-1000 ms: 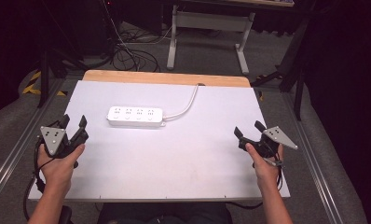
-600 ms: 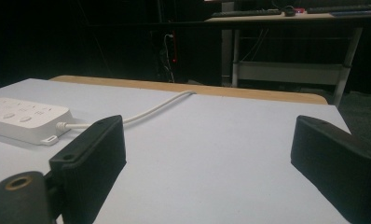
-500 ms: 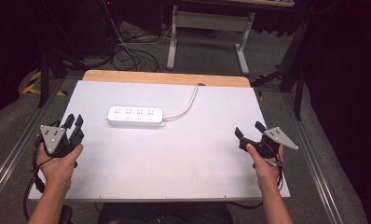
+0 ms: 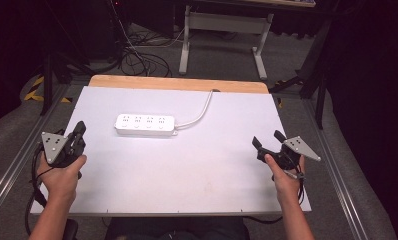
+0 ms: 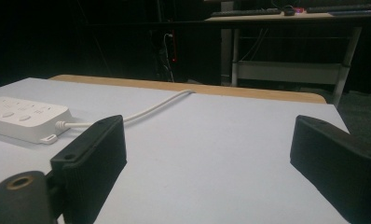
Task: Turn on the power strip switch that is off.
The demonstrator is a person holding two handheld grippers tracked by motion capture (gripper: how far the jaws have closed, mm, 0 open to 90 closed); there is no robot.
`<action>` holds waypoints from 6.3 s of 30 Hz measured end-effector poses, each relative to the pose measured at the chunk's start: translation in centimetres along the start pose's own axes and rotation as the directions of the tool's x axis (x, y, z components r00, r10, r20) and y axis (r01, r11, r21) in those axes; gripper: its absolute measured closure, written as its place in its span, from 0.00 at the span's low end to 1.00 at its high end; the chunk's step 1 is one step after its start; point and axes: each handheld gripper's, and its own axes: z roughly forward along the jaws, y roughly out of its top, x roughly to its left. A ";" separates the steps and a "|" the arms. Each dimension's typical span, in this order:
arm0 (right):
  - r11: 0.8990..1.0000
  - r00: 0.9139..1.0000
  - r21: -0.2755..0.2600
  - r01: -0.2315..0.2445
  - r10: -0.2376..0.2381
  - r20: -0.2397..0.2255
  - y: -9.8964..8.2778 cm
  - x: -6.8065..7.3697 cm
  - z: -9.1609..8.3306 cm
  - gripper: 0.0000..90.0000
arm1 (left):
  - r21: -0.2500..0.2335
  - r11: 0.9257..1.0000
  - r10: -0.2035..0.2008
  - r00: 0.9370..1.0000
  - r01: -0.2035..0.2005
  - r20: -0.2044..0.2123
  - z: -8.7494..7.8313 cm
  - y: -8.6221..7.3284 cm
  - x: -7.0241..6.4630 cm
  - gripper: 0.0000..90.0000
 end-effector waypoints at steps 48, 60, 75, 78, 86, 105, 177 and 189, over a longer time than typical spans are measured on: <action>1.000 1.000 0.020 -0.007 0.007 0.012 -0.2 -0.5 0.5 0.13 | 0.129 0.976 0.148 0.971 -0.174 0.189 5.3 2.3 -3.6 1.00; 1.000 1.000 0.024 -0.006 0.006 0.011 -0.2 -0.3 0.7 0.13 | 0.154 0.971 0.150 0.966 -0.184 0.209 7.1 2.6 -3.7 1.00; 1.000 1.000 0.027 -0.006 0.005 0.015 -0.2 -0.4 0.7 0.13 | 0.267 0.929 0.180 0.944 -0.256 0.278 10.1 2.1 -5.9 1.00; 1.000 1.000 0.026 -0.007 0.007 0.016 -0.2 -0.4 0.7 0.13 | 0.288 0.920 0.183 0.941 -0.266 0.283 10.6 2.0 -6.3 1.00; 0.999 1.000 0.036 -0.001 0.001 0.008 -0.3 -0.2 0.8 0.14 | 0.365 0.869 0.228 0.925 -0.335 0.305 12.9 1.1 -7.3 1.00; 0.999 1.000 0.042 -0.001 0.001 0.005 -0.4 -0.1 1.0 0.14 | 0.518 0.776 0.195 0.918 -0.360 0.346 15.0 -0.1 -8.4 1.00; 0.999 1.000 0.027 -0.018 0.017 0.024 -0.1 -0.1 0.3 0.15 | 0.527 0.790 0.154 0.933 -0.313 0.324 14.9 -1.4 -7.5 1.00; 0.999 1.000 0.035 -0.011 0.010 0.022 -0.2 0.0 0.4 0.15 | 0.529 0.792 0.143 0.935 -0.305 0.326 14.9 -1.4 -7.5 1.00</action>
